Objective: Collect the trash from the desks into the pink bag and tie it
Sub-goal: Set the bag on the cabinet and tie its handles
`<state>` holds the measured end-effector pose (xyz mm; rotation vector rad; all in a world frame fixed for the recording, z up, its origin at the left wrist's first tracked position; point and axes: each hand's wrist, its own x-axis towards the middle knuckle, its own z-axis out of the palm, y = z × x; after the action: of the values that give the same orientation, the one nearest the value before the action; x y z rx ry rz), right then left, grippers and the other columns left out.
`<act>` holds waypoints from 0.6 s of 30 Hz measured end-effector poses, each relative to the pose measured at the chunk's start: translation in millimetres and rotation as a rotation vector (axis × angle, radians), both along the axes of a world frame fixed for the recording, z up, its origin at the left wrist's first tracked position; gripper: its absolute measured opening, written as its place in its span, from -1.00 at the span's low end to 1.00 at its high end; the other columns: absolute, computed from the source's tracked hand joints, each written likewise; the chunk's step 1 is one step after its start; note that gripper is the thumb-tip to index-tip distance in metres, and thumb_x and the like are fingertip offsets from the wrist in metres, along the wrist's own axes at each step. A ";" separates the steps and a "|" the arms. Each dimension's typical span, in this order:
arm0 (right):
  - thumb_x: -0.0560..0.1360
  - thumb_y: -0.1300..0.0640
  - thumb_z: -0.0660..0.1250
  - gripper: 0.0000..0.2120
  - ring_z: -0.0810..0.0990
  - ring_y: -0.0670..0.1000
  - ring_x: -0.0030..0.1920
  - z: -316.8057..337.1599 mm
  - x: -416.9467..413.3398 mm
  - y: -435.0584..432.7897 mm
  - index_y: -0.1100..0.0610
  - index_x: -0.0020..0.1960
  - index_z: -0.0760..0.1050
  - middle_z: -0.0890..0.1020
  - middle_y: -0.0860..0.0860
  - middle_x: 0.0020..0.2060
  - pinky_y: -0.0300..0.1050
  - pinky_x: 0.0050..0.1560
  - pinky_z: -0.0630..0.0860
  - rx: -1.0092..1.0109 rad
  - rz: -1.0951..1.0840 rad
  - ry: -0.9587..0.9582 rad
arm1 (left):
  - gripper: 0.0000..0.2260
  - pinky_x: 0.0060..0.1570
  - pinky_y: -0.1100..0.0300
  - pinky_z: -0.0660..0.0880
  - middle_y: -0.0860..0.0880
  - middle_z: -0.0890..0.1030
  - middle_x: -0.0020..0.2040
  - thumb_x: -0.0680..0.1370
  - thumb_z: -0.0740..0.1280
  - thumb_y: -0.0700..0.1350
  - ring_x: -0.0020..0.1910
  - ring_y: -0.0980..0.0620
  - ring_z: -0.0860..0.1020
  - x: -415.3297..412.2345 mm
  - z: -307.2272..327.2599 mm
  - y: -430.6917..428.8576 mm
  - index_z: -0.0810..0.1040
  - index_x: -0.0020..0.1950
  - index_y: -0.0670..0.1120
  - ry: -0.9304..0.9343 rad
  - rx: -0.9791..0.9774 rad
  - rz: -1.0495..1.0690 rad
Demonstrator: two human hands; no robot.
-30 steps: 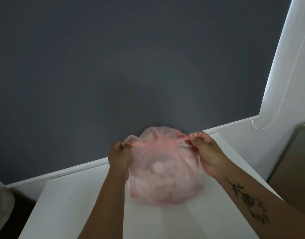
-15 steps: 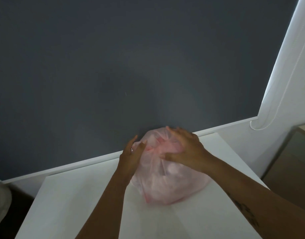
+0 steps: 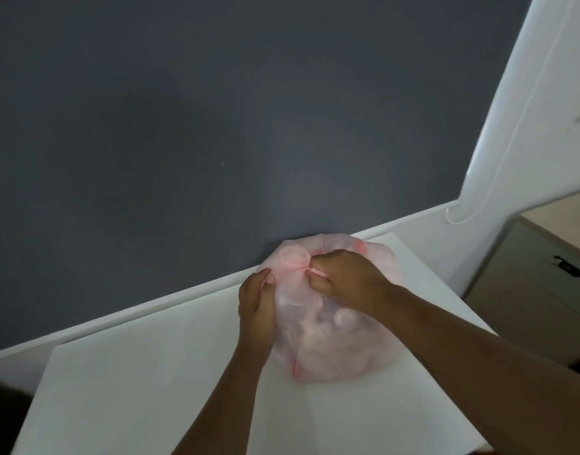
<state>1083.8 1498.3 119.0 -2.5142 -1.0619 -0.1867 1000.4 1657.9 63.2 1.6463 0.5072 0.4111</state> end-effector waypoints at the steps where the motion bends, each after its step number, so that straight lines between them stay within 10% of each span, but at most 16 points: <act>1: 0.57 0.01 0.21 -0.76 0.63 0.11 -0.10 0.7 -0.1 -12.0 0.13 -0.07 0.58 0.69 0.09 -0.12 -0.08 -0.09 0.45 -0.001 -0.010 -0.041 | -0.65 0.37 -0.04 0.38 0.13 0.47 0.31 0.44 0.17 0.35 0.29 0.09 0.46 2.5 1.4 -11.3 0.54 0.14 0.30 -0.002 -0.007 -0.040; 4: 0.55 0.06 0.25 -0.78 0.61 0.14 -0.24 2.9 -4.3 -56.6 0.15 -0.19 0.51 0.66 0.13 -0.25 -0.10 -0.23 0.38 -0.051 -0.068 -0.149 | -0.85 0.37 0.01 0.36 0.14 0.42 0.35 0.56 0.16 0.24 0.34 0.07 0.42 14.2 -2.8 -50.3 0.47 0.04 0.48 -0.030 0.004 -0.150; 10: 0.36 0.20 0.48 -0.73 0.49 0.14 -0.52 10.4 -12.6 -165.1 0.16 -0.39 0.41 0.51 0.12 -0.53 -0.18 -0.41 0.21 -0.072 -0.206 -0.245 | -0.78 0.35 -0.04 0.40 -0.07 0.48 0.34 0.65 0.23 -0.05 0.34 -0.05 0.45 57.0 -19.3 -146.7 0.51 0.28 -0.01 0.077 0.175 -0.337; 18: 0.35 0.25 0.46 -0.75 0.44 0.16 -0.52 7.7 23.6 -308.8 0.23 -0.39 0.42 0.49 0.17 -0.54 -0.11 -0.47 0.22 -0.058 -0.282 -0.264 | -0.81 0.43 -0.04 0.27 0.06 0.37 0.39 0.50 0.06 0.27 0.38 0.01 0.36 95.4 -17.5 -294.8 0.41 0.04 0.42 -0.082 0.188 -0.323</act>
<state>1107.3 1189.5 126.7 -2.7396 -0.8070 -0.5894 1095.8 1363.2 45.7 1.8466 0.1387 0.2907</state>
